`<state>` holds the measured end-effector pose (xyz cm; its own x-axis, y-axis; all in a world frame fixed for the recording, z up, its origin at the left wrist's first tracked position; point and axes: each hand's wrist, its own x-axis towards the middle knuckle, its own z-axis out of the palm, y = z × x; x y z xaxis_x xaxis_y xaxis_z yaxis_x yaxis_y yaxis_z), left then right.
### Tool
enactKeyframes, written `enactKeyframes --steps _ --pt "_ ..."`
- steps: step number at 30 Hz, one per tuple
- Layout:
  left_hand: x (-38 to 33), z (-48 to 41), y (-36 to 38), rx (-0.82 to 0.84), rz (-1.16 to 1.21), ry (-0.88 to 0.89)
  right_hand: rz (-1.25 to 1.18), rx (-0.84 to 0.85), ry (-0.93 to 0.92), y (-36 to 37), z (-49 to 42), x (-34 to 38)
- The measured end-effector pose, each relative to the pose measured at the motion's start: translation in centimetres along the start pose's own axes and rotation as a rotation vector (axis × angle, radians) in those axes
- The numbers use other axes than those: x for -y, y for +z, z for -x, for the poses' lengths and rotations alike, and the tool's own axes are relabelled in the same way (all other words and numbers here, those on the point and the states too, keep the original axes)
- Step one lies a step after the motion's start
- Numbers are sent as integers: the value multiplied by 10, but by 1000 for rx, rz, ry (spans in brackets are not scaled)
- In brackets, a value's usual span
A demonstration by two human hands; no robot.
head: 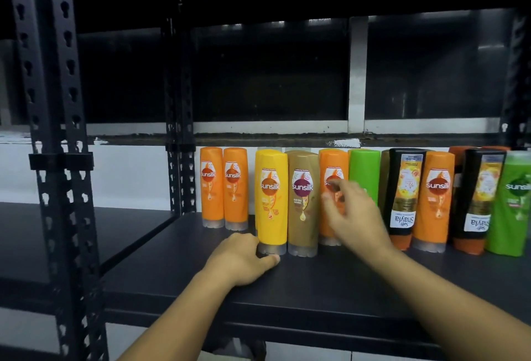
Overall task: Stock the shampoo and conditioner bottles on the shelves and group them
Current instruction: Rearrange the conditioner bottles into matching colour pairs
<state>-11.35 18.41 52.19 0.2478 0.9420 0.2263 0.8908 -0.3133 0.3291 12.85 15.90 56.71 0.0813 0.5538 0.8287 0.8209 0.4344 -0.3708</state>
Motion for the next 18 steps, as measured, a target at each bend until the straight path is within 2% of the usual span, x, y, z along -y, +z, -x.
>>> enactKeyframes --steps 3,7,10,14,18 --pt "0 6 6 14 36 -33 220 -44 -78 -21 -32 0" --pt "-1 9 8 17 28 -79 545 133 -159 -38 -67 -3" --pt "-1 9 7 11 13 -98 601 239 -200 -38 -74 -1" --pt "1 10 7 10 22 -104 637 202 -248 -39 -72 7" --pt "0 12 6 5 22 -94 613 202 -203 -46 -69 17"
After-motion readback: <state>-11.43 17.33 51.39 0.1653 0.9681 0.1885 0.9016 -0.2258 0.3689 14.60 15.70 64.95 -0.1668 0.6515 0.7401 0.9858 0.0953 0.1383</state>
